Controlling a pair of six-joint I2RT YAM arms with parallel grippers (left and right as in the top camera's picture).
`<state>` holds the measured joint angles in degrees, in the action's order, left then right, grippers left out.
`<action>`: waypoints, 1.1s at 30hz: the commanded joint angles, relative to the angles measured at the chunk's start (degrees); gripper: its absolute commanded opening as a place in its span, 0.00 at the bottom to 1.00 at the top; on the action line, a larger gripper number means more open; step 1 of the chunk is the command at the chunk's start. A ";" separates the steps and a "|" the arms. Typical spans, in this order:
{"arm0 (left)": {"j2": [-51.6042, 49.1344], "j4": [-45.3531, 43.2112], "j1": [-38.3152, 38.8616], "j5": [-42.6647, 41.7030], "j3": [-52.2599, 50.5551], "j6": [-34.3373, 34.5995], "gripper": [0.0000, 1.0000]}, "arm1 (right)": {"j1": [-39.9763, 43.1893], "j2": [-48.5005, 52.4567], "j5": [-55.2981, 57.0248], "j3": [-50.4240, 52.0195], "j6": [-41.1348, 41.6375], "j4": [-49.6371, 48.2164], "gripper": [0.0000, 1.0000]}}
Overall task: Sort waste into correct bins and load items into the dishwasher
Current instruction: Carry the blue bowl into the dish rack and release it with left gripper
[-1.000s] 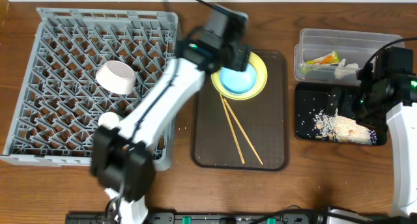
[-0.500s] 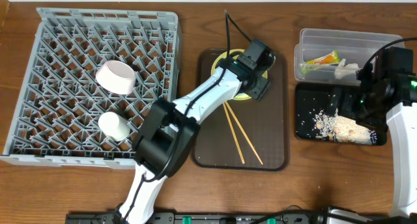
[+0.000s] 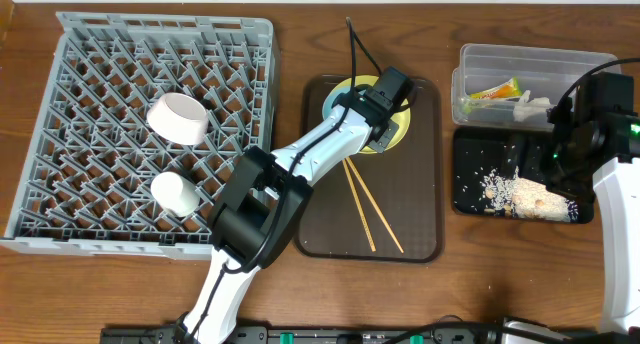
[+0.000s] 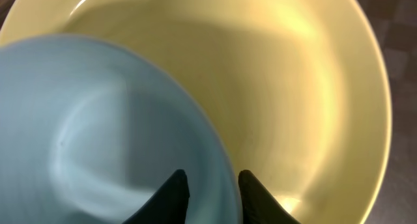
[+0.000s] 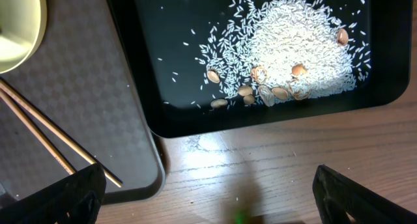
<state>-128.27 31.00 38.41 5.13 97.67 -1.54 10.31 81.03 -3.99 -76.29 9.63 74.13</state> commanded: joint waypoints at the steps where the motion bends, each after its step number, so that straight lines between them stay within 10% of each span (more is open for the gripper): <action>1: -0.24 0.42 -0.11 1.77 -0.81 -0.13 0.15 | 1.40 -0.52 0.72 -1.22 0.61 0.28 0.99; 21: 17.75 7.39 -3.74 -1.66 -0.04 0.33 0.08 | 1.42 -0.52 0.74 -1.22 0.59 0.61 0.99; 33: 23.34 10.71 -30.25 -54.29 -0.04 2.21 0.08 | 1.42 -0.52 0.76 -1.22 0.57 0.61 0.99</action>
<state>-104.62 41.23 13.87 -25.91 97.21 -0.01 10.31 81.03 -3.97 -76.34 9.65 74.72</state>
